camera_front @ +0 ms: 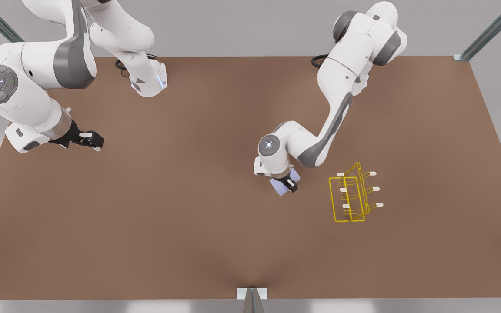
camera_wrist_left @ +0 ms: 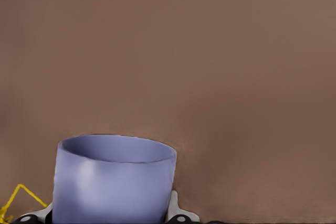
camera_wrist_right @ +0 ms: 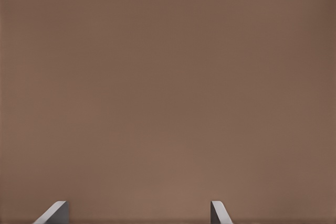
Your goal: Place the cup on the cup holder
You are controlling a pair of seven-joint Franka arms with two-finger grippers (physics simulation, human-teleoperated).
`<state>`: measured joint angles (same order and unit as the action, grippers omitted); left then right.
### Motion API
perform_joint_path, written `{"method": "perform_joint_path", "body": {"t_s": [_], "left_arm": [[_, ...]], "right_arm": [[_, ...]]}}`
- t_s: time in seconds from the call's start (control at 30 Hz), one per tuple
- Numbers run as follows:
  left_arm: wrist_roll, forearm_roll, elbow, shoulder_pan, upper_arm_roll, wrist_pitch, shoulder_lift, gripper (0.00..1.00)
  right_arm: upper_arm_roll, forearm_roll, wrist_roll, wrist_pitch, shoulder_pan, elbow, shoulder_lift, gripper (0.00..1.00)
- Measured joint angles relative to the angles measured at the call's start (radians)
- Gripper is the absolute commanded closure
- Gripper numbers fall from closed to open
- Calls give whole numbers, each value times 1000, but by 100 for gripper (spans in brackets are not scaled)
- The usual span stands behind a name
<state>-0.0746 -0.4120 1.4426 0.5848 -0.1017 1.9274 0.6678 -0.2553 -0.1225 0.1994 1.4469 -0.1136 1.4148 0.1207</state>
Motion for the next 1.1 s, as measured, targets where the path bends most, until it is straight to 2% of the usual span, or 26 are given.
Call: {"method": "perform_joint_path", "body": {"t_s": [0.2,0.33,0.47,0.57,0.77,1.1], "left_arm": [[-152,-585,-57,67,-5,-386,26,21],[-281,-878,-58,64,-2,-515,77,21],[-408,-1068,-54,55,36,-590,124,21],[-493,-1155,-59,43,51,-627,167,21],[-621,-1209,-163,8,53,-617,264,21],[-765,-1149,-162,0,48,-663,274,21]], "right_arm": [[0,0,3,0,0,0,0,0],[0,-1,4,0,0,0,0,0],[0,-1,5,0,0,0,0,0],[0,-1,6,0,0,0,0,0],[0,-1,7,0,0,0,0,0],[0,-1,8,0,0,0,0,0]]}}
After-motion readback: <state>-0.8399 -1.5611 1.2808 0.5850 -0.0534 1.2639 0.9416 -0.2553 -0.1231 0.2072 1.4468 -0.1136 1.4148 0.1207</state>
